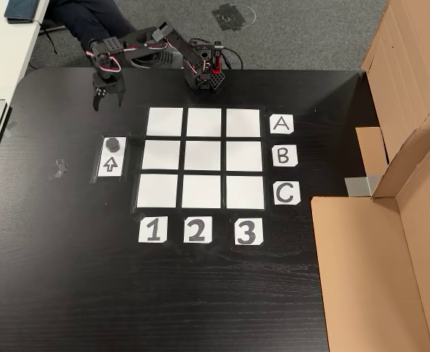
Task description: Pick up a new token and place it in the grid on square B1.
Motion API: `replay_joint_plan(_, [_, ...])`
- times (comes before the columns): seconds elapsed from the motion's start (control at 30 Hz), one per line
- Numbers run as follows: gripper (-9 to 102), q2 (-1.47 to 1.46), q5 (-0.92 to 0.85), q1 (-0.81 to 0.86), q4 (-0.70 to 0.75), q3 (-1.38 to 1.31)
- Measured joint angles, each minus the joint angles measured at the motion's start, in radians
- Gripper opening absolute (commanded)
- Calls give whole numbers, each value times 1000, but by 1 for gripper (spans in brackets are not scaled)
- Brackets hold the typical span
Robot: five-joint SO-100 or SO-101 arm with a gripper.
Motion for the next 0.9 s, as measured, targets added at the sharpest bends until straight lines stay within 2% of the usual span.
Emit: replay_joint_plan(0.9, [31,-324,71,-132,-9,-365])
